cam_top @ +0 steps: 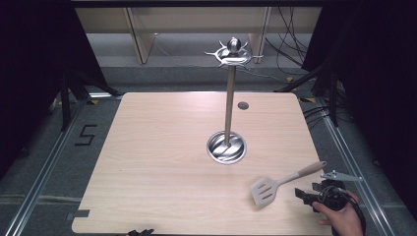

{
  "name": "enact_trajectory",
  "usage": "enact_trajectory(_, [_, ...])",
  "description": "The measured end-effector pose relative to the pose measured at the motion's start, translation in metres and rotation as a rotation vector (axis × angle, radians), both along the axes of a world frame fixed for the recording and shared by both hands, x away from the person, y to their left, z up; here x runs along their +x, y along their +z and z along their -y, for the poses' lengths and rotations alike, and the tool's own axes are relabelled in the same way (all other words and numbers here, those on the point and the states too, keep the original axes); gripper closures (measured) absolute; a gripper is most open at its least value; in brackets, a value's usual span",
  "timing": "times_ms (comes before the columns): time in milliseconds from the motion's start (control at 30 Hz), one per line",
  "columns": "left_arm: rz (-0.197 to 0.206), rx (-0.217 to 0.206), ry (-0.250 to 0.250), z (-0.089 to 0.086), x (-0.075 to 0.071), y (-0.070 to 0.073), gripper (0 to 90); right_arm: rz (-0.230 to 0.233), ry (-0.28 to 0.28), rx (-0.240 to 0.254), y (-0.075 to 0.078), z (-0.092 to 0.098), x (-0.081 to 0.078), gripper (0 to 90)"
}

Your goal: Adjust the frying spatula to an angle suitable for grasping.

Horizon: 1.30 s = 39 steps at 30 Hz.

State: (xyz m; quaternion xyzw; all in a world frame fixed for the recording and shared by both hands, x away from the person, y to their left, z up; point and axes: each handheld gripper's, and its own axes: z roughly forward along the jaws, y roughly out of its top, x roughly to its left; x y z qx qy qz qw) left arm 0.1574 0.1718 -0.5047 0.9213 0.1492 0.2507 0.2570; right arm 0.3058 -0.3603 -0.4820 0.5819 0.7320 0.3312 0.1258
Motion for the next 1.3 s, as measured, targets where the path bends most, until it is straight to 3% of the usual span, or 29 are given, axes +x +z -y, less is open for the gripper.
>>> enact_trajectory(167, [-0.009,-0.007,0.001,0.001,0.000,-0.001,18.3,0.000,0.000,-0.019,0.001,0.001,0.009,23.8])
enact_trajectory(233, [-0.016,-0.003,-0.005,0.000,0.000,0.000,18.2,-0.030,-0.028,0.009,0.003,-0.001,0.013,24.3])
enact_trajectory(267, [-0.025,-0.004,-0.010,0.000,0.000,0.000,18.2,-0.012,-0.016,-0.010,0.002,0.001,0.014,24.4])
enact_trajectory(300, [-0.005,0.008,-0.005,0.000,0.001,0.000,18.2,-0.043,-0.042,0.003,0.004,-0.001,0.015,24.5])
enact_trajectory(400, [-0.003,0.008,-0.004,0.001,0.001,0.000,18.3,-0.031,-0.040,-0.007,0.003,0.001,0.019,24.9])
enact_trajectory(433, [0.008,0.009,0.004,0.001,0.001,-0.001,18.2,-0.017,-0.062,0.001,0.000,0.002,0.024,25.1])
enact_trajectory(467, [0.008,0.009,0.004,0.001,0.001,-0.001,18.2,-0.017,-0.062,0.001,0.000,0.002,0.024,25.1])
enact_trajectory(500, [0.009,0.010,0.004,0.001,0.001,-0.001,18.2,-0.014,-0.024,-0.036,-0.003,0.008,0.032,25.1])
enact_trajectory(567, [0.008,0.009,0.005,0.001,0.001,-0.001,18.2,-0.027,-0.033,-0.032,-0.004,0.008,0.034,25.3])
enact_trajectory(600, [0.003,0.006,0.005,0.001,0.001,-0.001,18.2,-0.056,-0.045,-0.035,-0.003,0.009,0.039,25.3])
enact_trajectory(667, [0.000,-0.003,0.006,0.001,0.001,-0.001,18.2,-0.031,-0.059,-0.038,-0.006,0.008,0.042,25.3])
enact_trajectory(700, [0.003,0.000,0.007,0.000,0.001,-0.001,18.2,-0.088,-0.066,-0.045,-0.002,0.006,0.044,25.7])
enact_trajectory(733, [0.003,0.000,0.007,0.000,0.001,-0.001,18.3,-0.088,-0.066,-0.045,-0.002,0.006,0.044,25.7])
enact_trajectory(767, [-0.006,0.018,0.000,-0.001,0.001,0.001,18.3,-0.100,-0.139,0.004,-0.003,-0.002,0.043,26.0])
enact_trajectory(800, [-0.002,-0.014,0.004,0.000,0.000,-0.001,18.2,-0.097,-0.099,-0.012,-0.002,0.000,0.048,26.3])
enact_trajectory(833, [-0.002,0.003,0.001,0.000,0.000,0.000,18.3,-0.091,-0.065,-0.049,-0.002,0.002,0.050,26.5])
enact_trajectory(867, [-0.001,-0.003,0.002,0.000,0.000,-0.001,18.2,-0.126,-0.050,-0.060,0.000,0.003,0.051,26.8])
enact_trajectory(900, [-0.012,-0.006,0.003,0.000,0.000,-0.001,18.2,-0.124,-0.103,-0.015,-0.002,-0.003,0.051,26.9])
enact_trajectory(933, [-0.012,-0.006,0.003,0.000,0.000,-0.001,18.2,-0.124,-0.103,-0.015,-0.002,-0.003,0.051,26.9])
enact_trajectory(967, [-0.010,0.016,-0.002,-0.001,0.001,0.000,18.2,-0.129,-0.048,-0.059,-0.002,0.002,0.054,26.9])
enact_trajectory(1000, [-0.011,0.013,0.000,-0.001,0.001,0.000,18.2,-0.135,-0.109,-0.013,-0.003,-0.003,0.053,26.9])
enact_trajectory(1033, [-0.010,0.013,0.000,-0.001,0.001,0.000,18.2,-0.142,-0.094,-0.001,-0.003,-0.002,0.055,27.0])
enact_trajectory(1067, [0.012,0.015,0.012,-0.001,0.001,0.000,18.2,-0.159,-0.053,-0.032,-0.003,0.001,0.058,27.0])
enact_trajectory(1133, [0.020,0.011,0.017,0.000,0.001,-0.001,18.2,-0.148,-0.066,-0.061,-0.005,0.001,0.059,27.0])
enact_trajectory(1167, [-0.002,0.010,0.005,0.000,0.001,-0.001,18.2,-0.163,-0.091,0.002,-0.004,-0.003,0.059,26.8])
enact_trajectory(1200, [-0.010,0.014,-0.002,0.000,0.001,0.000,18.2,-0.148,-0.061,-0.044,-0.004,0.000,0.061,26.7])
enact_trajectory(1233, [-0.010,0.013,-0.003,0.000,0.001,0.000,18.2,-0.154,-0.066,-0.038,-0.004,0.000,0.061,26.7])
enact_trajectory(1267, [-0.012,0.010,-0.003,0.000,0.001,0.000,18.2,-0.161,-0.103,0.003,-0.004,-0.004,0.061,26.6])
enact_trajectory(1300, [-0.013,0.010,-0.004,0.000,0.000,0.000,18.3,-0.171,-0.061,-0.022,-0.003,0.000,0.063,26.6])
